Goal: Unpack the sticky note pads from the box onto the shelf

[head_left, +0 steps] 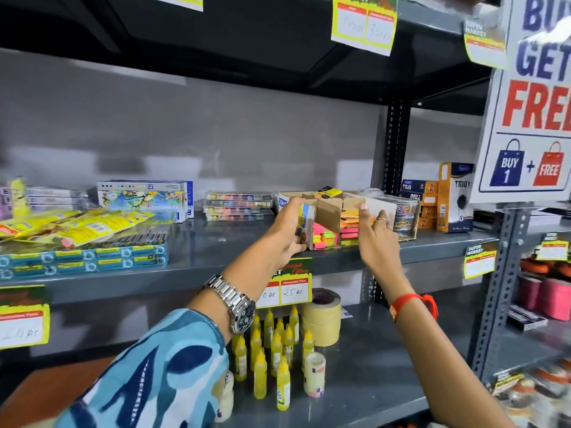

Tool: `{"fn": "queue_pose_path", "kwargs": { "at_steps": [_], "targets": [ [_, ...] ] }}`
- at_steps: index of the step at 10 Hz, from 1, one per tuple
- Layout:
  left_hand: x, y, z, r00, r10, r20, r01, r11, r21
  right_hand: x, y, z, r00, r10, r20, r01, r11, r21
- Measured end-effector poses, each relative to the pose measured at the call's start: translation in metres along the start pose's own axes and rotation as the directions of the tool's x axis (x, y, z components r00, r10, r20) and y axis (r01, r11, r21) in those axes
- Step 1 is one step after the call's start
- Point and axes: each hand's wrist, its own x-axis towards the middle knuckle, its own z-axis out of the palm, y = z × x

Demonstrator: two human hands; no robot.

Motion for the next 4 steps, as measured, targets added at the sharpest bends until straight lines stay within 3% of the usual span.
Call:
{"fn": "queue_pose_path", "kwargs": {
  "at_steps": [1,2,4],
  "targets": [
    [0.0,0.001,0.0,1.0,0.018,-0.001,-0.018,0.999,0.051,0.0,0.005,-0.007,0.999,-0.005,0.034,0.004,0.999,0.037],
    [-0.005,0.003,0.002,0.996,0.065,-0.058,-0.051,0.976,0.212,-0.005,0.002,-0.015,0.997,-0.081,0.008,0.081,0.996,-0.029],
    [-0.01,0.016,-0.012,0.937,0.291,-0.192,-0.148,0.832,0.535,-0.012,-0.028,-0.017,0.953,-0.302,-0.02,0.3,0.952,-0.057]
  ]
}}
